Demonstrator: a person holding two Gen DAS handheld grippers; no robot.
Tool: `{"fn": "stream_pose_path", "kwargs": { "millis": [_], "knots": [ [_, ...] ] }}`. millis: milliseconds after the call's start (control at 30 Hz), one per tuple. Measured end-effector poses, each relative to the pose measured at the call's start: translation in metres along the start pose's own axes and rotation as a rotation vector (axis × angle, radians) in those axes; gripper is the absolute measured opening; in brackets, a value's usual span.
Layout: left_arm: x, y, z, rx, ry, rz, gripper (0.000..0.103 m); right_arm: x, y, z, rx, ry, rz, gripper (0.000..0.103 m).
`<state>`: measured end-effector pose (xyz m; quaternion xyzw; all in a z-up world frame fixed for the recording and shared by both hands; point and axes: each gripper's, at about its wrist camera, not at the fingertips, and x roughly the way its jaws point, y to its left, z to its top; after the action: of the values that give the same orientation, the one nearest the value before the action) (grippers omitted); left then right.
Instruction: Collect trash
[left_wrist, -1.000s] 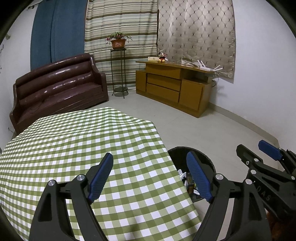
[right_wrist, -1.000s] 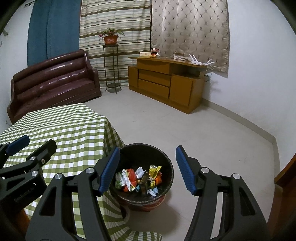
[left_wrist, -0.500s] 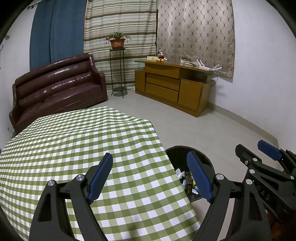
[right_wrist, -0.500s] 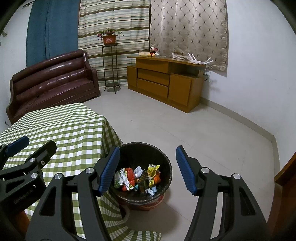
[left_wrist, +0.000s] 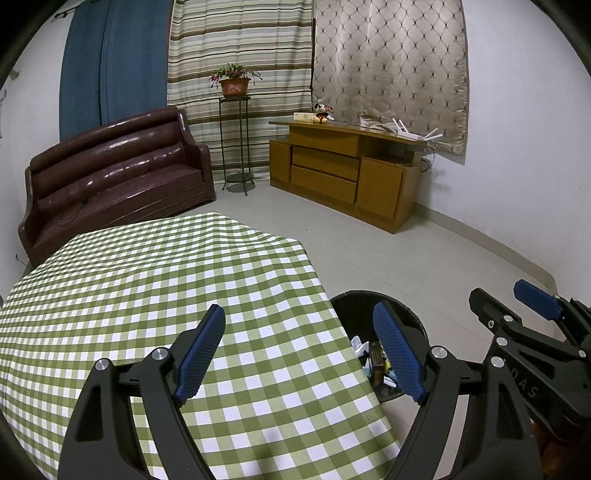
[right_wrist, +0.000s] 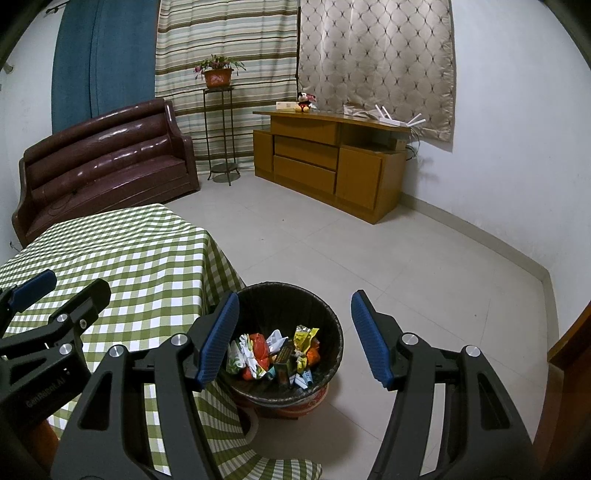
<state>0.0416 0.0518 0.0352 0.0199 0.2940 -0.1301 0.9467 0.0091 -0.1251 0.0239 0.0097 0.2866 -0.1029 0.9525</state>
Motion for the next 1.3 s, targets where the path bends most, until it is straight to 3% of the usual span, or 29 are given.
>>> {"fn": "stream_pose_path", "kwargs": {
  "millis": [1300],
  "knots": [
    [0.0007, -0.0029, 0.0022, 0.019, -0.005, -0.006, 0.08, -0.0012, -0.0011, 0.0031, 0.0, 0.003, 0.001, 0.062]
  ]
}}
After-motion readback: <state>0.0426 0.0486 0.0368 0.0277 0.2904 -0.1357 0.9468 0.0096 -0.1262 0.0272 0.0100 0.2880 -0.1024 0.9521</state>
